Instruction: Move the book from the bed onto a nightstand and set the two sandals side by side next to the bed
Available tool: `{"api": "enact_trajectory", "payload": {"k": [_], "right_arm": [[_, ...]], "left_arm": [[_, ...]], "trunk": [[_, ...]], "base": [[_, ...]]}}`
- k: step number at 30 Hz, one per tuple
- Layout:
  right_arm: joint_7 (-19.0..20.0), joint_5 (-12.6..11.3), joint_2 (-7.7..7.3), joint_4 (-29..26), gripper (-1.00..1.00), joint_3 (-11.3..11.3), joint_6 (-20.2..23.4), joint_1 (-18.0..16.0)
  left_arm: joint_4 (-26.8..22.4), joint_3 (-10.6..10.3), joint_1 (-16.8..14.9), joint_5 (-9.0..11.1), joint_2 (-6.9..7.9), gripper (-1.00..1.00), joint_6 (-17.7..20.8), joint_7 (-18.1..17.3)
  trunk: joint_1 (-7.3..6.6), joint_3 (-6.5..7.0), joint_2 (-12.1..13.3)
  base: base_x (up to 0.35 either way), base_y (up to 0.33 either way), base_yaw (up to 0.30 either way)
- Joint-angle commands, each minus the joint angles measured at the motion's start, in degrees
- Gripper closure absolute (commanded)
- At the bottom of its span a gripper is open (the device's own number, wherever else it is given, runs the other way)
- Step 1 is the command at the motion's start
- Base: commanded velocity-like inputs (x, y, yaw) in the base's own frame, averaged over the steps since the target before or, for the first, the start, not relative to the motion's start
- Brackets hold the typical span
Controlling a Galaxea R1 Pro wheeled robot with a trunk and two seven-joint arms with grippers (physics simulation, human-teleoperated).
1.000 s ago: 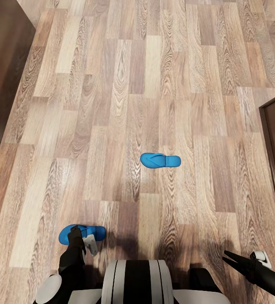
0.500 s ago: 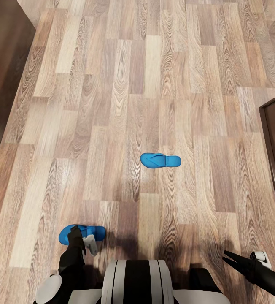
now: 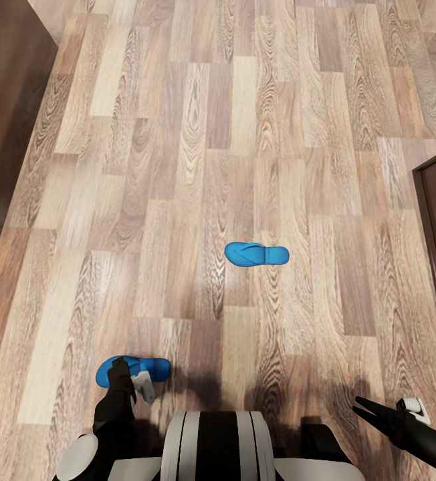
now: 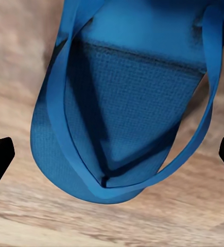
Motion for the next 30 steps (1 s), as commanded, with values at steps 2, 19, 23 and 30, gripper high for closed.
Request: {"api": "enact_trajectory", "payload": {"k": [2,19,23,30], "right_arm": [[0.02,-0.2,-0.01,0.01,-1.0,0.0,0.37,-0.02],[0.05,-0.2,-0.01,0.01,-1.0,0.0,0.37,-0.02],[0.05,-0.2,-0.01,0.01,-1.0,0.0,0.38,-0.01],[0.05,-0.2,-0.01,0.01,-1.0,0.0,0.37,-0.01]], "left_arm": [[-0.07,-0.07,-0.02,-0.51,0.0,-1.0,0.15,-0.47],[-0.07,-0.09,-0.01,-0.51,-0.01,-1.0,0.15,-0.47],[-0.07,-0.09,-0.03,-0.51,-0.05,-1.0,0.15,-0.45],[-0.07,-0.09,-0.01,-0.47,-0.08,-1.0,0.15,-0.39]], "trunk": [[-0.01,-0.03,-0.01],[-0.01,-0.03,-0.01],[-0.01,-0.03,-0.01],[-0.01,-0.03,-0.01]], "base": [[0.0,0.003,0.0],[0.026,0.018,0.0],[0.0,0.0,0.0],[0.0,0.0,0.0]]}}
